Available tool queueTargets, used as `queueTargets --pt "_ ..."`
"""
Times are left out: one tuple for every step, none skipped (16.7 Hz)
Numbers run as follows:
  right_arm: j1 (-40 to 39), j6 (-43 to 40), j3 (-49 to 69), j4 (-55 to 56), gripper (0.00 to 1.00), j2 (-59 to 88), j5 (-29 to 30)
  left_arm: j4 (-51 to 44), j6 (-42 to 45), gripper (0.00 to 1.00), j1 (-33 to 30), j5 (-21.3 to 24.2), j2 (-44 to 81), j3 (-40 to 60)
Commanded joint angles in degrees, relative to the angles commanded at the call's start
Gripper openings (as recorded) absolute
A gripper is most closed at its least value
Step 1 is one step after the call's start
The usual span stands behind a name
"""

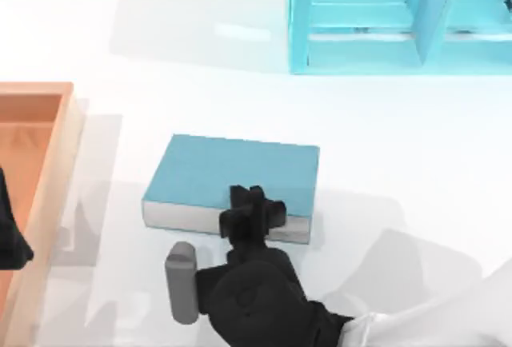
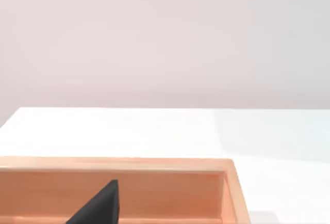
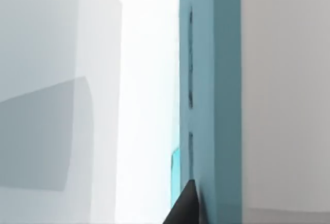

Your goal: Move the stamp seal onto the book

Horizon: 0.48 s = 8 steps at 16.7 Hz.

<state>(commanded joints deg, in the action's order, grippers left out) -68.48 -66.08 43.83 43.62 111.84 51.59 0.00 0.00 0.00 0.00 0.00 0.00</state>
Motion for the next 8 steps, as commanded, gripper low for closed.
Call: queueTargets --pt "0.00 0.00 0.00 0.00 0.45 0.00 0.00 0.00 0.00 1.00 0.00 0.00 0.00 0.00" --pt "0.00 0.00 0.00 0.00 0.53 0.00 0.00 0.00 0.00 1.00 0.00 0.00 0.00 0.00" --pt "0.00 0.00 0.00 0.00 0.60 0.00 0.00 0.00 0.00 1.00 0.00 0.00 0.00 0.00" --pt "0.00 0.00 0.00 0.00 0.68 0.00 0.00 0.00 0.00 1.00 0.00 0.00 0.00 0.00" --pt "0.00 0.00 0.00 0.00 0.75 0.00 0.00 0.00 0.00 1.00 0.00 0.00 0.00 0.00" --pt "0.00 0.00 0.00 0.00 0.83 0.00 0.00 0.00 0.00 1.00 0.00 0.00 0.00 0.00" --pt "0.00 0.00 0.00 0.00 0.90 0.00 0.00 0.00 0.00 1.00 0.00 0.00 0.00 0.00" --pt "0.00 0.00 0.00 0.00 0.98 0.00 0.00 0.00 0.00 1.00 0.00 0.00 0.00 0.00"
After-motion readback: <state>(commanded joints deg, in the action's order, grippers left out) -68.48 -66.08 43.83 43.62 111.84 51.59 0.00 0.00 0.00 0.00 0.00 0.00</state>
